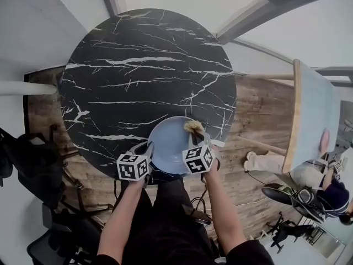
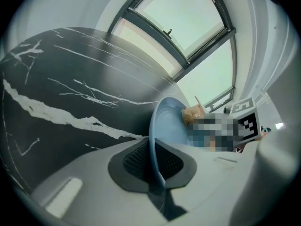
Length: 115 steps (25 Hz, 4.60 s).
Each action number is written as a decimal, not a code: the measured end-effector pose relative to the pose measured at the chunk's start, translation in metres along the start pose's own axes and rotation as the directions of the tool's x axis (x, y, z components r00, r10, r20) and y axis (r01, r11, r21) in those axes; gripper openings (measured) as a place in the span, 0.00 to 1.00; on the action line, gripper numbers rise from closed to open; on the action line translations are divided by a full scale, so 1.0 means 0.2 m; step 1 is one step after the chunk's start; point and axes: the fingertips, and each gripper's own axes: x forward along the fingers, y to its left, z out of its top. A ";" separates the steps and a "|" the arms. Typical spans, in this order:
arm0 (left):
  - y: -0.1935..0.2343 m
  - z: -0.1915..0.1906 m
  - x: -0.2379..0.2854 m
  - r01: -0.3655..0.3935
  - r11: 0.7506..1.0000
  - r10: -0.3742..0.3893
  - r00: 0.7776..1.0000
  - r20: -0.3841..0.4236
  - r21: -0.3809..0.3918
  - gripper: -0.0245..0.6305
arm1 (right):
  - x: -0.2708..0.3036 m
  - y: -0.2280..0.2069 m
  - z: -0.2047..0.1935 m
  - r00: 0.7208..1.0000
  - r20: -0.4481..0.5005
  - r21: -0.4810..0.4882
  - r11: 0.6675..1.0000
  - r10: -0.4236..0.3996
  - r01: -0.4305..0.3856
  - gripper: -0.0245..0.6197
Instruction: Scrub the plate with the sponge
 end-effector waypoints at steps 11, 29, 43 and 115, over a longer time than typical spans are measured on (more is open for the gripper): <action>0.00 0.00 0.00 -0.007 1.000 0.007 1.000 0.007 -0.015 0.06 | -0.08 0.05 -0.22 0.996 -0.088 -0.019 0.999 -0.029 0.027 0.08; -0.01 -0.02 0.00 -0.010 1.000 0.010 1.000 0.011 -0.027 0.06 | -0.18 0.27 -0.42 0.976 -0.197 -0.005 0.995 0.095 -0.098 0.08; -0.01 -0.02 0.00 -0.005 0.999 0.006 1.000 0.010 -0.033 0.06 | -0.24 0.54 -0.45 0.947 -0.218 -0.040 0.967 0.237 -0.251 0.08; -0.01 -0.04 0.00 0.052 0.998 -0.054 0.997 -0.046 -0.046 0.07 | -0.06 0.59 0.12 0.830 -0.257 -0.210 0.810 0.495 -0.548 0.08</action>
